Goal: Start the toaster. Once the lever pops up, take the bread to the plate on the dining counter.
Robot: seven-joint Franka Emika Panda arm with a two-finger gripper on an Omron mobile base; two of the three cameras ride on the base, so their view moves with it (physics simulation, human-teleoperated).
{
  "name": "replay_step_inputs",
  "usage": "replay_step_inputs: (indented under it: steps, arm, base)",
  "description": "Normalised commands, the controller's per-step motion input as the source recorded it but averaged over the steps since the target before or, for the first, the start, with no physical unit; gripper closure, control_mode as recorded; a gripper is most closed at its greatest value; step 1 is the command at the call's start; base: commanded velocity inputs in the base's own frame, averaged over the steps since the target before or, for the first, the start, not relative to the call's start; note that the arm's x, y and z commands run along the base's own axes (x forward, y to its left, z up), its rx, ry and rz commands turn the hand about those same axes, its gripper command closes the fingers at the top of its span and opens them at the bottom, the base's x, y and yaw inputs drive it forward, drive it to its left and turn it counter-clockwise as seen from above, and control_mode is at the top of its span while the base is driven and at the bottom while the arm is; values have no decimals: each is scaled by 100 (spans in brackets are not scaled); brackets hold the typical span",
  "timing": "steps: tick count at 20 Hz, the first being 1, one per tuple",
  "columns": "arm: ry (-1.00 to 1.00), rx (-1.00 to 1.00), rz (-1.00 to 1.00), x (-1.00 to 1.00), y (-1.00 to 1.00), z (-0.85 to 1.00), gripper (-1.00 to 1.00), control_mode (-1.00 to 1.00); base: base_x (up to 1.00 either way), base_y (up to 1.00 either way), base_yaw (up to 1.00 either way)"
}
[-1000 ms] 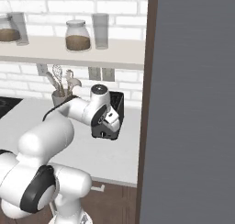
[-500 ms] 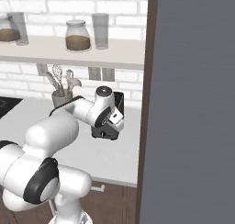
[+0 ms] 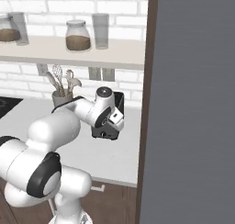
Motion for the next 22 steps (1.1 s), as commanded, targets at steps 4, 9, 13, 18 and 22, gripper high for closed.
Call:
replay_step_inputs:
  steps: [4, 9, 13, 18, 22]
  arm:
    - [-8, -7, 0, -3, 3, -80, -100, -100]
    - [-6, -5, 0, 0, 0, -78, -100, -100]
    - [-8, -7, 0, -4, 0, -77, -100, -100]
    - [-6, -7, 0, -5, 7, -79, -100, -100]
    - [0, -10, 0, 0, 18, -82, -100, -100]
  base:
    - [0, 0, 0]
    - [0, 0, 0]
    - [0, 0, 0]
    - [0, 0, 0]
    - [0, 0, 0]
